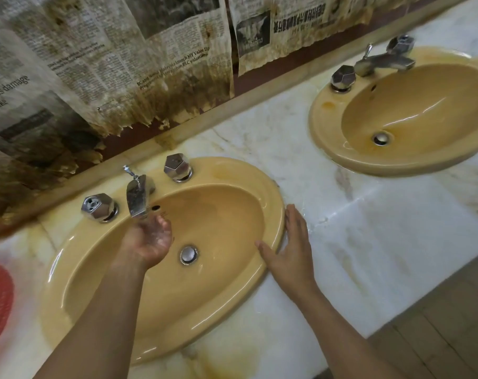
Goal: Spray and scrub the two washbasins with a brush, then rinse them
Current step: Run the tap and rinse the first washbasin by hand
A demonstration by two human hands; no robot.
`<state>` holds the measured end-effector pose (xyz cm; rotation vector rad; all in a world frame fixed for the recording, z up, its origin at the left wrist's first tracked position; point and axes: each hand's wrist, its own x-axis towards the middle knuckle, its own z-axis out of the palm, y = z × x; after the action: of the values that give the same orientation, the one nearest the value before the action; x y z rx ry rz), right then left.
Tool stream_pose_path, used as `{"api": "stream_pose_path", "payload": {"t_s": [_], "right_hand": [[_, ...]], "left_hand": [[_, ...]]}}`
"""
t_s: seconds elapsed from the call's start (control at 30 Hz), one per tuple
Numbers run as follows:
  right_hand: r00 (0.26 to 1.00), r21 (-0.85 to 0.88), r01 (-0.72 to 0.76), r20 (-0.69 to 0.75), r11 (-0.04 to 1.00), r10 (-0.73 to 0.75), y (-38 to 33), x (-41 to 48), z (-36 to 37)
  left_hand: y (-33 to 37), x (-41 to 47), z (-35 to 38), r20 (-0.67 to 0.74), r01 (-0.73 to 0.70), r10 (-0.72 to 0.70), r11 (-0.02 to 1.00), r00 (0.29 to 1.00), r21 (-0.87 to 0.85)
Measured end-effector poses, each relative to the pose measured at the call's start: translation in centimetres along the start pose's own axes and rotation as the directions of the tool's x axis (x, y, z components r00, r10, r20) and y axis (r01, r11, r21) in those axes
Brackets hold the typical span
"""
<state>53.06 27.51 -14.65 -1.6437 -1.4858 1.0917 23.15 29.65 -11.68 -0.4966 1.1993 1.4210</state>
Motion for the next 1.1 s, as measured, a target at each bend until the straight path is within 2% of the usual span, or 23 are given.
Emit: {"api": "stream_pose_path", "payload": {"t_s": [0.17, 0.23, 0.3, 0.4, 0.47, 0.6, 0.7, 0.8, 0.87, 0.93, 1.03, 1.1], "right_hand": [[1.000, -0.026, -0.018, -0.023, 0.999, 0.018, -0.4, -0.2, 0.3], [1.000, -0.088, 0.005, 0.002, 0.996, -0.004, -0.9, -0.3, 0.9], [0.999, -0.157, 0.033, 0.030, 0.987, -0.029, -1.1, -0.1, 1.9], [0.999, -0.397, 0.042, 0.048, 0.917, -0.025, -1.5, 2.1, 3.5], [0.999, -0.515, 0.034, 0.036, 0.857, -0.017, -2.5, 4.5, 3.7], [0.997, -0.471, 0.076, 0.044, 0.879, -0.063, -3.3, 7.0, 2.7], [0.999, -0.411, 0.035, -0.008, 0.911, -0.042, -2.4, 2.3, 3.2], [0.998, -0.525, 0.068, 0.036, 0.849, -0.057, -1.9, -1.1, 4.0], [0.996, -0.571, 0.064, 0.082, 0.819, -0.021, -2.1, 1.2, 3.6], [0.990, -0.560, 0.116, 0.131, 0.820, -0.050, -2.7, 5.4, 2.5], [0.949, -0.547, 0.226, 0.310, 0.806, -0.056, -3.6, 10.3, 0.8], [0.951, -0.527, 0.233, 0.300, 0.817, -0.078, -3.3, 9.9, 0.8]], "left_hand": [[-2.3, -2.5, 1.4, 0.075, 0.030, -0.032, 0.999, 0.997, 0.029], [-5.2, -4.7, 3.6, 0.150, 0.022, -0.053, 0.979, 0.987, 0.203], [-8.8, -7.0, 5.7, 0.225, -0.031, -0.067, 0.912, 0.972, 0.409], [-12.0, -8.5, 7.1, 0.285, -0.184, 0.031, 0.828, 0.958, 0.530], [-11.8, -8.3, 6.5, 0.256, -0.264, 0.151, 0.828, 0.955, 0.495], [-8.1, -6.8, 2.7, 0.087, -0.266, 0.252, 0.884, 0.964, 0.386], [-4.9, -5.3, -0.3, 0.001, -0.210, 0.219, 0.936, 0.976, 0.281], [-2.2, -3.5, -1.7, -0.028, -0.137, 0.142, 0.981, 0.989, 0.138], [-1.2, -2.7, -1.7, -0.029, -0.096, 0.099, 0.992, 0.995, 0.084], [-0.7, -2.5, -1.1, -0.043, -0.077, 0.081, 0.994, 0.996, 0.072], [-0.5, -2.3, 0.0, -0.050, -0.075, 0.079, 0.995, 0.996, 0.071], [-0.4, -2.1, 0.4, -0.057, -0.064, 0.064, 0.998, 0.996, -0.004]]}}
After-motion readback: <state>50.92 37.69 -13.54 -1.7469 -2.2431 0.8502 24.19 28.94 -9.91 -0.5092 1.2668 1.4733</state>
